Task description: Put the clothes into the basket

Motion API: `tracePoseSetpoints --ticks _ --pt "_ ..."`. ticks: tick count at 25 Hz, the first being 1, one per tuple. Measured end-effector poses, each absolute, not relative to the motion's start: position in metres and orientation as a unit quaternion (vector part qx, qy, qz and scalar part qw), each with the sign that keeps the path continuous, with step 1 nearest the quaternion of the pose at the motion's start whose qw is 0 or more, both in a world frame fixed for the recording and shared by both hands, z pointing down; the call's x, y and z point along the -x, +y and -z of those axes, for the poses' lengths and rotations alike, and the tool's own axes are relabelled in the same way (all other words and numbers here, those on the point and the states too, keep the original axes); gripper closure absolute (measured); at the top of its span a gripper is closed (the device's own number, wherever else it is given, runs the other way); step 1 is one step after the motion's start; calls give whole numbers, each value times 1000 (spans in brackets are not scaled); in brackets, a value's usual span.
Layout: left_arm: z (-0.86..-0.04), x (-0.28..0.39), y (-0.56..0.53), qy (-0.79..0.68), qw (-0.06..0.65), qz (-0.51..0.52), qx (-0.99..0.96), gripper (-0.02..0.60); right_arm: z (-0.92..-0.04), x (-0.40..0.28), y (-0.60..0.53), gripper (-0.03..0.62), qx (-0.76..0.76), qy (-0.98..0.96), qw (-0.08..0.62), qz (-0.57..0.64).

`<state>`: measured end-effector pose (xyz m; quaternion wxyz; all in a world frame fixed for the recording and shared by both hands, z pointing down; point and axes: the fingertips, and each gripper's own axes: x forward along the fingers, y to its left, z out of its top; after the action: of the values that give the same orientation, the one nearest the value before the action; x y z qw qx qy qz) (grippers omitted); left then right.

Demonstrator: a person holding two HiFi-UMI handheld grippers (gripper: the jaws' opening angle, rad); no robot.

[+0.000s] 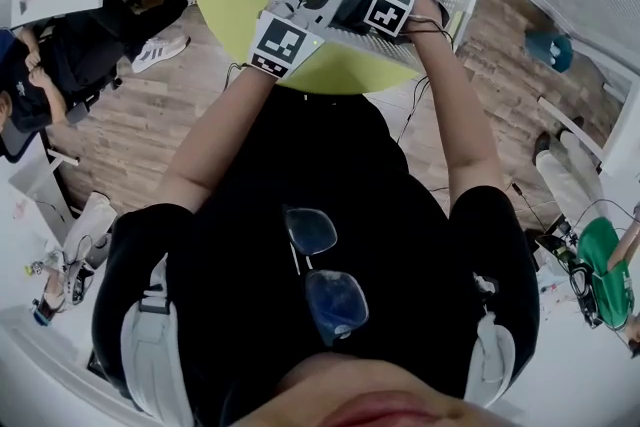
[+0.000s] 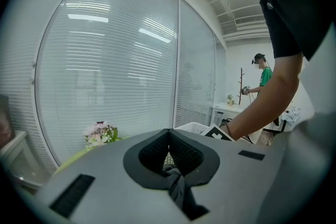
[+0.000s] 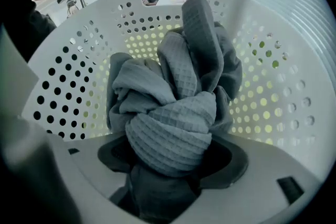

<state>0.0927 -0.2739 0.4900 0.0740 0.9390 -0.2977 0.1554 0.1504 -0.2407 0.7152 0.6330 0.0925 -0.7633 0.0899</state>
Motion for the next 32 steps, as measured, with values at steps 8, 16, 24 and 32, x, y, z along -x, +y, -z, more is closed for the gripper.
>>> tracePoseSetpoints --ticks 8,16,24,32 --pt "-487 -80 -269 -318 74 -158 -932 572 -747 -150 -239 241 -88 -750 649 -90" --pt "-475 -66 -256 -338 71 -154 -926 571 -736 -144 -245 209 -104 -757 639 -86" --pt "-451 -63 -239 -347 56 -144 -925 571 -647 -136 -248 210 -164 -816 546 -96" --pt "-414 -55 -216 -313 39 -118 -942 571 -501 -133 -234 221 -311 -895 304 -102"
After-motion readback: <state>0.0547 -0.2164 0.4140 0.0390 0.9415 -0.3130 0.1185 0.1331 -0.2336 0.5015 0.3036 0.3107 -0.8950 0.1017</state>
